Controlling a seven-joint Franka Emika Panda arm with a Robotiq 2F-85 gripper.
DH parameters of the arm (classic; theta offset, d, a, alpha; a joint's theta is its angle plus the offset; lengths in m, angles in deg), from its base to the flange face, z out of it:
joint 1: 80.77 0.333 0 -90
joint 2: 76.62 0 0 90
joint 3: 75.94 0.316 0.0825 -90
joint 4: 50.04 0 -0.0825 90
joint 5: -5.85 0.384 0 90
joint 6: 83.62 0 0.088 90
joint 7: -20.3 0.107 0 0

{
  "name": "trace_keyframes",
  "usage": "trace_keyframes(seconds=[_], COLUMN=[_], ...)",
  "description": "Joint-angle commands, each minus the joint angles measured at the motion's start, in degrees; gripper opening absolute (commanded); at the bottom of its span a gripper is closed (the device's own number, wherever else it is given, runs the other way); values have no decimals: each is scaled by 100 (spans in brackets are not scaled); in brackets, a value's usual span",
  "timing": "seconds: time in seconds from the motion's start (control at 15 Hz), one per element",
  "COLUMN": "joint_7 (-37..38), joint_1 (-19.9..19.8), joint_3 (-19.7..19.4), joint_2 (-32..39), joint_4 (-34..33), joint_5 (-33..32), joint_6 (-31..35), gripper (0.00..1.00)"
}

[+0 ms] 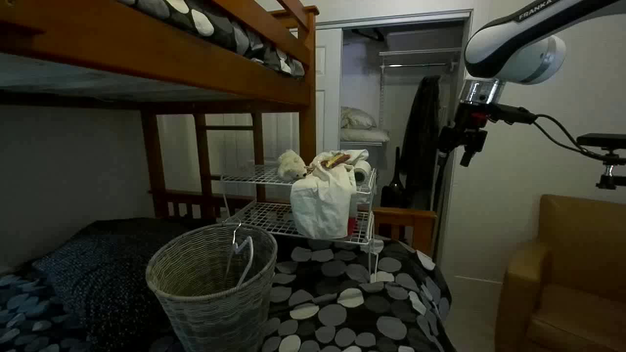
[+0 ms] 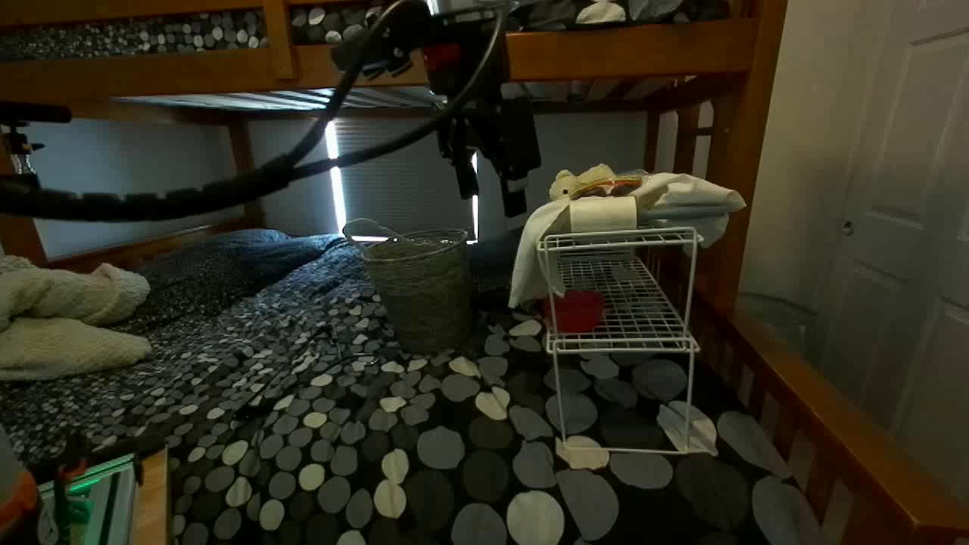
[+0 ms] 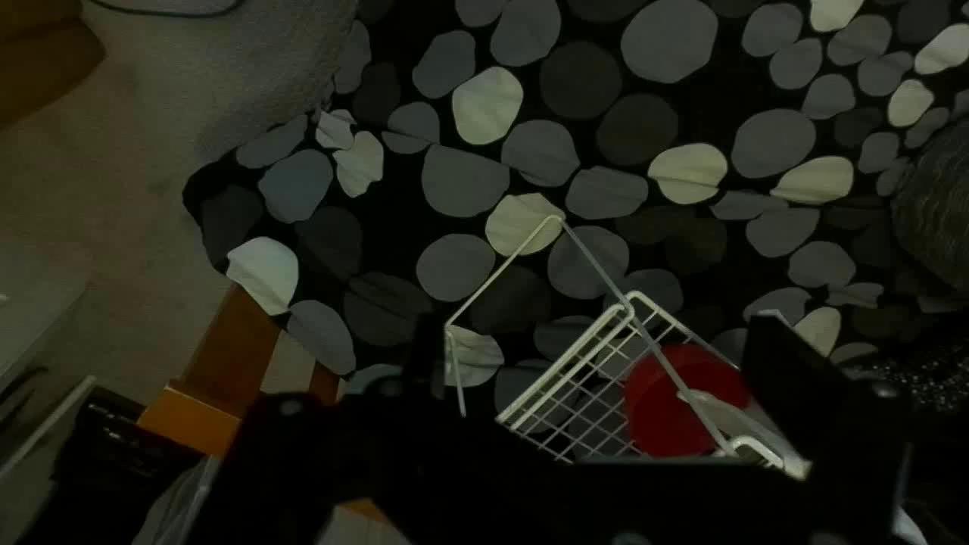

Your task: Put the black hanger in the basket

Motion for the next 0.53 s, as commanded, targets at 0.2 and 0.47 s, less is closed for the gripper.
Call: trace_keyframes(seconds=[0.2,0.47], joint_7=[-26,-198], joint_1=[-76,-61], joint_3=[44,110], joint_2=[12,-184], joint_4=[-12,249], joint_5=[32,-138], joint_6=[-12,64], gripper=[100,100])
